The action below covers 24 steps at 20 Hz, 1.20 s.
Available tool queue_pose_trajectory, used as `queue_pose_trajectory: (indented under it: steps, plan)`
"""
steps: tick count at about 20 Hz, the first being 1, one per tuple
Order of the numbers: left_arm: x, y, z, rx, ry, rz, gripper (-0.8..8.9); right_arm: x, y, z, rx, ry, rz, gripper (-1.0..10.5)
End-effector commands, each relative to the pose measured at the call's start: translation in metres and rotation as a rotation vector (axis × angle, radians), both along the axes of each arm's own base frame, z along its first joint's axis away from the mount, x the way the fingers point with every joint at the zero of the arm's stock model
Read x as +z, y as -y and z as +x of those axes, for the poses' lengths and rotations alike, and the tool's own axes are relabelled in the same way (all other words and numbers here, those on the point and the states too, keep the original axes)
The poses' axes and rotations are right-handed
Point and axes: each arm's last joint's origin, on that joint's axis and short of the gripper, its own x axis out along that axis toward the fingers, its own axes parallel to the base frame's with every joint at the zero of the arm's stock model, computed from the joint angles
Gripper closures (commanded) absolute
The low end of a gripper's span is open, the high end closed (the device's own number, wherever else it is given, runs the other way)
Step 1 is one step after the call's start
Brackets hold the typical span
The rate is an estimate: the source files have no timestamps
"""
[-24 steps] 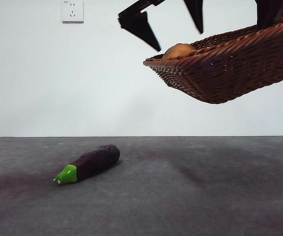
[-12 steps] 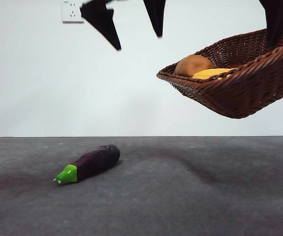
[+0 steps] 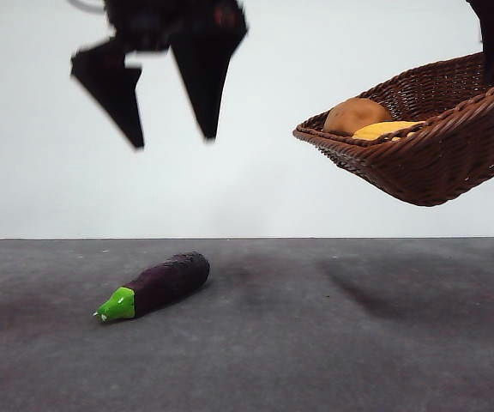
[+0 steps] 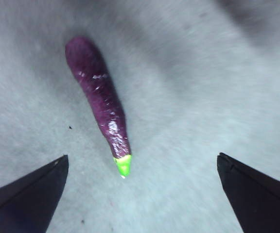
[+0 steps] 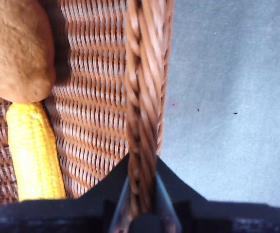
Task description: Help me put the vegetables on the table into the basket
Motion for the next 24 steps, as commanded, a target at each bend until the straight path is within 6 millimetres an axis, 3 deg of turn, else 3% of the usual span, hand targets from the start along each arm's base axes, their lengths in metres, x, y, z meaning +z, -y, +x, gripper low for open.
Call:
queue_pose_trajectory:
  steps: [1,4,9,15,19,24]
  plan:
    - [-0.029,-0.005,0.005,0.029,-0.007,0.004,2.79,-0.001,-0.001,-0.001,0.005,-0.027,0.007,9.6]
    - [-0.057,-0.013,0.015,0.084,0.027,-0.042,2.79,-0.001,-0.001,-0.001,0.005,-0.027,0.007,9.6]
    - [-0.072,-0.023,0.035,0.117,-0.001,-0.130,2.80,-0.001,-0.001,-0.001,0.004,-0.027,0.007,9.6]
    - [-0.102,-0.029,0.051,0.127,-0.065,-0.084,2.84,-0.001,-0.001,-0.001,-0.002,-0.028,0.009,9.6]
    - [-0.110,-0.028,0.056,0.132,-0.065,-0.084,4.10,-0.001,-0.001,-0.001,-0.002,-0.029,0.009,9.6]
    - [-0.121,-0.027,0.059,0.133,-0.083,-0.072,4.10,-0.001,-0.001,-0.001,-0.004,-0.029,0.010,9.6]
